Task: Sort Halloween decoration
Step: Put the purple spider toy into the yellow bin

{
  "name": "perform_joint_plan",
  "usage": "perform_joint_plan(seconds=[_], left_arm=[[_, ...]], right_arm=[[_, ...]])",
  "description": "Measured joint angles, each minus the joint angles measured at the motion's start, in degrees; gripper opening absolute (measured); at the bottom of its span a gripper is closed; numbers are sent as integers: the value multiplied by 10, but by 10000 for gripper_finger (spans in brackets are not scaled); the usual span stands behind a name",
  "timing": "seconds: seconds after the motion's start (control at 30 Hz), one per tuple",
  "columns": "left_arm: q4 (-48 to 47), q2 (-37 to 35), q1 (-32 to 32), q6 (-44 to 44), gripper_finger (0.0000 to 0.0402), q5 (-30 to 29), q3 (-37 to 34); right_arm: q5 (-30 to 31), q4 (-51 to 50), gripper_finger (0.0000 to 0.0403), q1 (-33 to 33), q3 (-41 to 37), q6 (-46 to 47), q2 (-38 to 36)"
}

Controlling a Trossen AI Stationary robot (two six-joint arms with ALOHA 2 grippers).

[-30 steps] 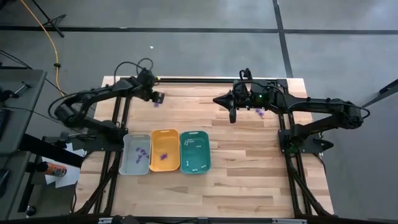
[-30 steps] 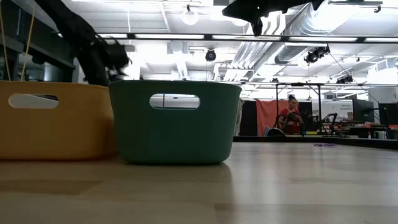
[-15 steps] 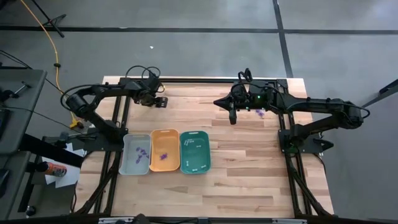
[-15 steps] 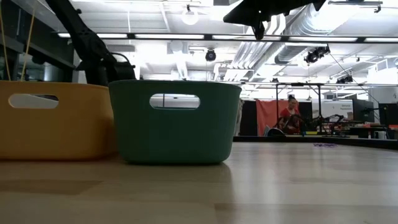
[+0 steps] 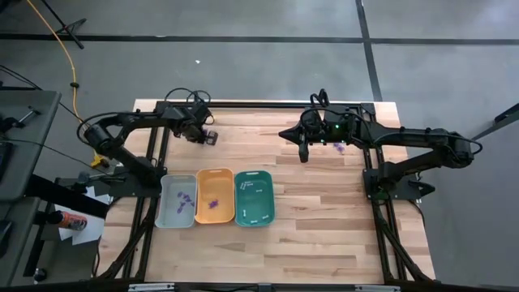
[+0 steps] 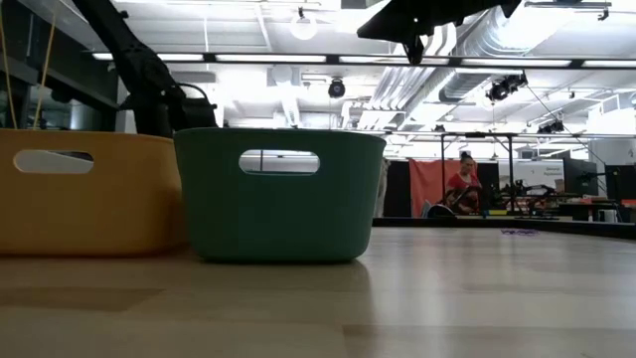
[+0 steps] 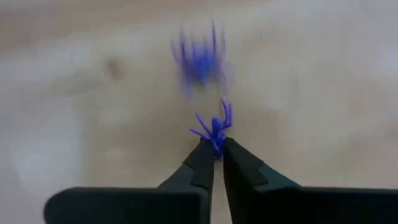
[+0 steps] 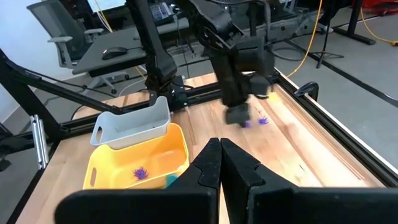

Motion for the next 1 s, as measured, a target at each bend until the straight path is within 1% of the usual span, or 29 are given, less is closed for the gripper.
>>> perform_joint_plan(seconds=[0.1,0.2,0.27,0.4,0.5,0.57,0.67,0.73,0.8,0.87,1.0], left_arm=[[-33,-39,-3,9,15,32,-5],[-47,-100,-2,19,3,51,-1],[-58,-148,-3,31,3,78,-3],[-24,-255,-16,40,1,124,-2],[65,-320,-42,40,1,146,-2],[142,-348,-67,40,1,156,-2],[269,-365,-114,57,0,158,-1],[342,-365,-150,89,0,158,-1],[386,-365,-187,135,0,160,-1],[408,-365,-220,168,0,159,-1],[412,-365,-265,180,0,130,-1]], right_arm=[[0,-3,0,1,0,1,0],[0,-3,0,1,0,1,0],[0,-2,0,1,0,0,0],[0,-1,0,1,0,0,0],[-1,10,0,1,0,0,0],[-6,20,0,1,0,3,0],[-20,42,0,0,0,15,0],[-42,64,0,1,0,15,0],[-68,86,0,1,0,17,0],[-84,104,0,1,0,30,0],[-93,115,0,1,0,37,0]])
